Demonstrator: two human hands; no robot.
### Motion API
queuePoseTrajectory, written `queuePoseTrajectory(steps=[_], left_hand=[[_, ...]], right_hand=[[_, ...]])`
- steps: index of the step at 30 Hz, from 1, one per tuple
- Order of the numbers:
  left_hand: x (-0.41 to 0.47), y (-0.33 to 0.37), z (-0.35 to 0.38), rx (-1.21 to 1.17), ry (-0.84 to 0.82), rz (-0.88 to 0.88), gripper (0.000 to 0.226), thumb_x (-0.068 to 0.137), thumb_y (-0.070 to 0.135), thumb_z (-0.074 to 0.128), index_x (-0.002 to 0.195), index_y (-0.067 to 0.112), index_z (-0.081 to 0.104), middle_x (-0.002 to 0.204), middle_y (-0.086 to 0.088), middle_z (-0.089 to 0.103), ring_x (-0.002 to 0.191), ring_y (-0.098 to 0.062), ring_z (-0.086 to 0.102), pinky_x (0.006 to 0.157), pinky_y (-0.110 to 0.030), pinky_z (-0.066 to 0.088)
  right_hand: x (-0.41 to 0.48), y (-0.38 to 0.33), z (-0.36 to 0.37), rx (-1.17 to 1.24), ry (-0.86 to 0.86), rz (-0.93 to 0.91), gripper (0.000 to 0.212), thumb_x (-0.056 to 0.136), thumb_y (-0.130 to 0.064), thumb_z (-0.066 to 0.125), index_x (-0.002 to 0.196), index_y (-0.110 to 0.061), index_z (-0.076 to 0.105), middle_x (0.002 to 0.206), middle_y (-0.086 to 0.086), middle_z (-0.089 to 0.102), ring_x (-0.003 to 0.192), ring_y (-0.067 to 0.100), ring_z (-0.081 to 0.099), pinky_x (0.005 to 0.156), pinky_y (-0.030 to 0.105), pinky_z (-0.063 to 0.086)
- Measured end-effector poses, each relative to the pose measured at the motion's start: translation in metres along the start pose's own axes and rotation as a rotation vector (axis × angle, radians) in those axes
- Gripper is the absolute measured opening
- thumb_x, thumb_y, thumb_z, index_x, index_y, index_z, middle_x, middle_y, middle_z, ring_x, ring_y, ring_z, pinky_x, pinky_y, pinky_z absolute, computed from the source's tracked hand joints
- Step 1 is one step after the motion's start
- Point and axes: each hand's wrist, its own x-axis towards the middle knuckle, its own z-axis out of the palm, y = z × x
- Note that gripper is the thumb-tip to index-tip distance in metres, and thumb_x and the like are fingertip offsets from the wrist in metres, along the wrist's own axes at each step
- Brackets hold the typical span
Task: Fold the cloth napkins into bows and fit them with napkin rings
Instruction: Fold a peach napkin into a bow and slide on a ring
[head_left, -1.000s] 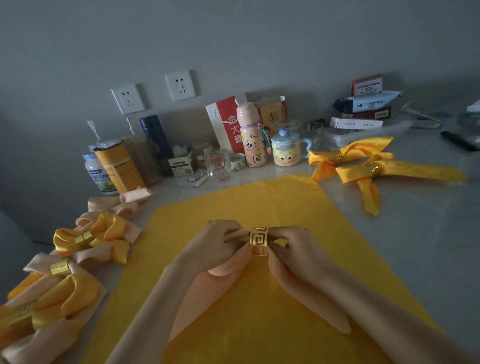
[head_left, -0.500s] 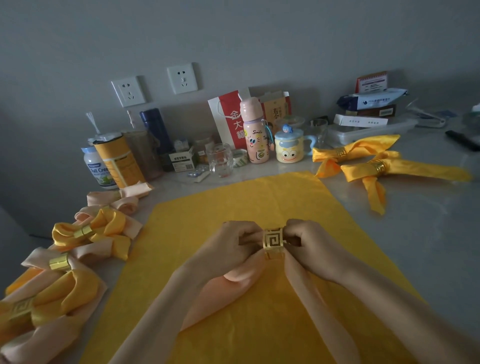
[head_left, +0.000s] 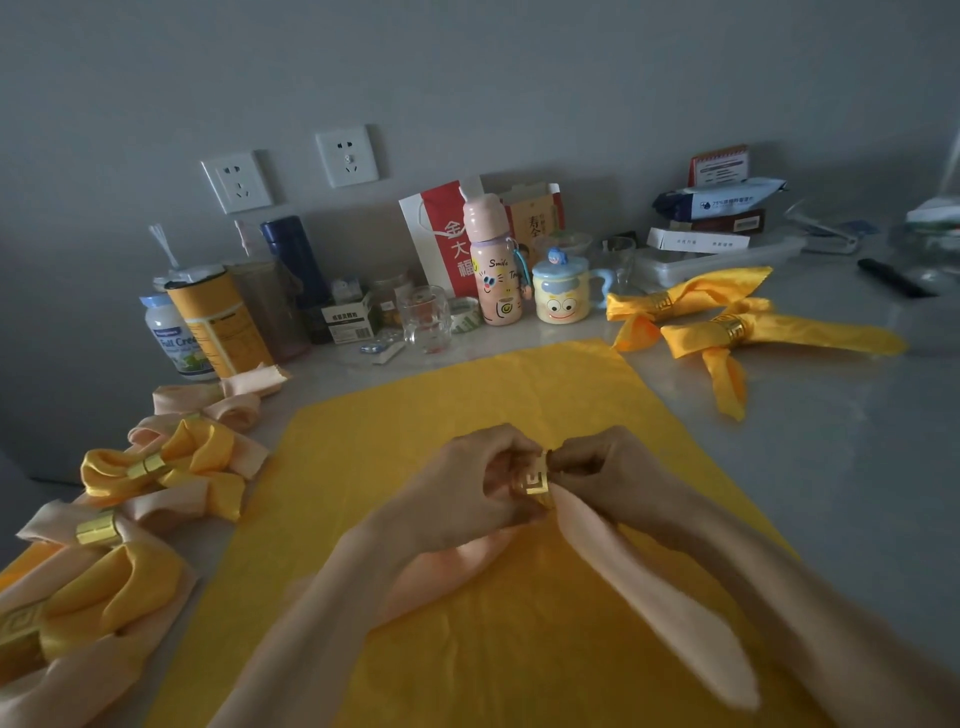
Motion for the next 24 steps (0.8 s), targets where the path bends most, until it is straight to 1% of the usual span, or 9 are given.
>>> queuePoseTrajectory(steps=[4, 8, 11, 13, 15, 17, 19, 21, 24], left_hand=[[-0.001, 0.001, -0.005, 0.102, 0.096, 0.07, 0.042, 0.069, 0.024, 0.081, 0.102, 0.026, 0.055, 0.093, 0.015, 0.056, 0.084, -0.003, 0.054, 0.077, -0.029, 0.047], [-0.003, 0.003, -0.012, 0.124, 0.108, 0.05, 0.041, 0.072, 0.024, 0.08, 0.105, 0.023, 0.056, 0.098, 0.013, 0.058, 0.089, -0.007, 0.057, 0.081, -0.034, 0.047], [-0.005, 0.005, -0.016, 0.288, 0.121, 0.042, 0.042, 0.076, 0.029, 0.075, 0.112, 0.027, 0.054, 0.108, 0.012, 0.055, 0.094, -0.01, 0.056, 0.083, -0.034, 0.047], [-0.006, 0.005, -0.013, 0.449, 0.138, 0.071, 0.045, 0.079, 0.031, 0.072, 0.119, 0.029, 0.053, 0.116, 0.013, 0.052, 0.099, -0.011, 0.056, 0.084, -0.028, 0.044], [-0.006, 0.005, -0.008, 0.547, 0.165, 0.127, 0.048, 0.079, 0.033, 0.072, 0.123, 0.029, 0.053, 0.12, 0.013, 0.052, 0.104, -0.011, 0.055, 0.081, -0.024, 0.041], [-0.006, 0.003, -0.008, 0.436, 0.16, 0.078, 0.056, 0.075, 0.04, 0.075, 0.125, 0.031, 0.052, 0.121, 0.015, 0.051, 0.105, -0.008, 0.055, 0.085, -0.025, 0.044], [-0.005, 0.003, -0.016, 0.17, 0.145, -0.064, 0.069, 0.064, 0.052, 0.077, 0.125, 0.034, 0.05, 0.117, 0.017, 0.053, 0.102, -0.002, 0.056, 0.085, -0.024, 0.049], [-0.006, 0.001, -0.024, 0.03, 0.158, -0.151, 0.063, 0.059, 0.063, 0.068, 0.111, 0.031, 0.055, 0.102, 0.018, 0.059, 0.088, 0.003, 0.057, 0.073, -0.015, 0.048], [-0.005, -0.004, -0.027, -0.083, 0.182, -0.203, 0.055, 0.063, 0.063, 0.059, 0.086, 0.014, 0.066, 0.073, 0.008, 0.06, 0.062, -0.005, 0.049, 0.059, -0.018, 0.036]], right_hand=[[0.0, -0.007, -0.016, 0.128, 0.026, 0.106, 0.011, 0.081, -0.024, 0.07, 0.082, -0.017, 0.078, 0.063, -0.007, 0.068, 0.052, 0.003, 0.05, 0.048, 0.014, 0.035], [0.003, -0.007, -0.029, 0.134, 0.093, 0.153, 0.01, 0.085, -0.013, 0.065, 0.084, -0.014, 0.074, 0.046, -0.005, 0.054, 0.039, 0.007, 0.037, 0.041, 0.017, 0.029], [0.002, -0.007, -0.03, 0.235, 0.042, 0.224, 0.014, 0.087, -0.021, 0.063, 0.094, -0.011, 0.07, 0.069, 0.005, 0.061, 0.061, 0.011, 0.053, 0.059, 0.023, 0.041], [-0.001, -0.007, -0.025, 0.281, -0.067, 0.292, 0.039, 0.083, -0.044, 0.063, 0.103, -0.011, 0.065, 0.093, 0.014, 0.066, 0.082, 0.019, 0.059, 0.074, 0.033, 0.041], [-0.003, -0.01, -0.018, 0.141, -0.146, 0.308, 0.04, 0.082, -0.05, 0.063, 0.098, -0.013, 0.066, 0.09, 0.008, 0.068, 0.083, 0.017, 0.06, 0.074, 0.033, 0.042], [-0.002, -0.012, -0.016, 0.061, -0.093, 0.277, 0.023, 0.085, -0.04, 0.063, 0.087, -0.018, 0.07, 0.077, -0.002, 0.068, 0.073, 0.012, 0.061, 0.067, 0.027, 0.043], [-0.001, -0.015, -0.017, 0.134, 0.011, 0.256, 0.017, 0.088, -0.031, 0.06, 0.084, -0.023, 0.075, 0.076, -0.004, 0.072, 0.07, 0.008, 0.064, 0.06, 0.021, 0.046], [-0.001, -0.016, -0.022, 0.228, 0.067, 0.266, 0.022, 0.09, -0.026, 0.056, 0.083, -0.024, 0.076, 0.072, -0.004, 0.071, 0.064, 0.005, 0.063, 0.052, 0.016, 0.045], [-0.002, -0.019, -0.023, 0.315, 0.027, 0.326, 0.022, 0.089, -0.024, 0.054, 0.089, -0.019, 0.076, 0.069, -0.003, 0.069, 0.058, 0.004, 0.06, 0.048, 0.016, 0.042]])
